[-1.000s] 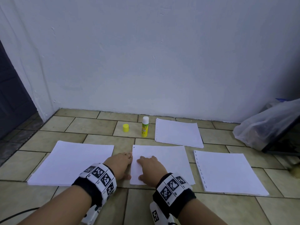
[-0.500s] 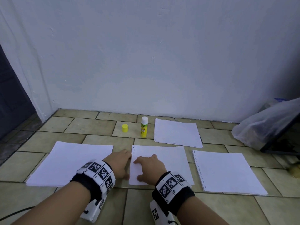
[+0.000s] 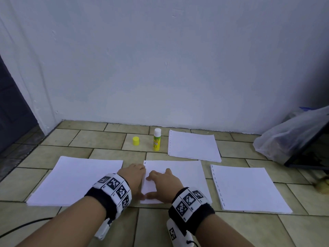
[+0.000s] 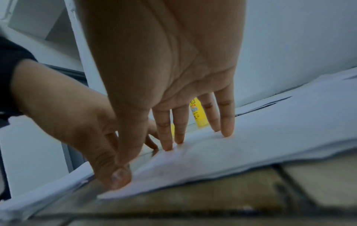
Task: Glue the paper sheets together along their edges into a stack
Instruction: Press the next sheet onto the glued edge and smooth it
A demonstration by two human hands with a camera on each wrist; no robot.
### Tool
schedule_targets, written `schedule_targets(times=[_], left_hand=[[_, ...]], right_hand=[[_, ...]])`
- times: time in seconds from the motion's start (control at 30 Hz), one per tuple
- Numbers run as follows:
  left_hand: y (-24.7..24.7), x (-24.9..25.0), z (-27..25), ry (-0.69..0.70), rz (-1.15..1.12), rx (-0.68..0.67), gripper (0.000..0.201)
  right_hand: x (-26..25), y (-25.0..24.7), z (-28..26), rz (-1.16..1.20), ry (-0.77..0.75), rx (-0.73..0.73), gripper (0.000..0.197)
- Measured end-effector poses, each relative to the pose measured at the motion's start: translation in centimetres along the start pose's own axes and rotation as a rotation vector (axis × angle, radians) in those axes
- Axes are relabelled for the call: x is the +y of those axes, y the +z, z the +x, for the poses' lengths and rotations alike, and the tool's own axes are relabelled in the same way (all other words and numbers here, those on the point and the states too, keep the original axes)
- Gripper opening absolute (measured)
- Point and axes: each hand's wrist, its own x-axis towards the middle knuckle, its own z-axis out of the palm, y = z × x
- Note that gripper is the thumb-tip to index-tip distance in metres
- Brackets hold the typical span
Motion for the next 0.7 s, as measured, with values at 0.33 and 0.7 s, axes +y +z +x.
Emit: schedule_targets(times=[0.33, 0.7], left_hand=[[0.0, 0.3, 0.4, -0.032, 0.078, 0.000, 0.089], [0.2, 0.0, 0.6, 0.019, 0.148, -0.011, 0.092]], right_hand=[[0.0, -0.6, 1.9, -0.089, -0.022, -0.033, 0.084], [10.3, -3.1, 0.1, 0.032, 0.340, 0.026, 0.062]])
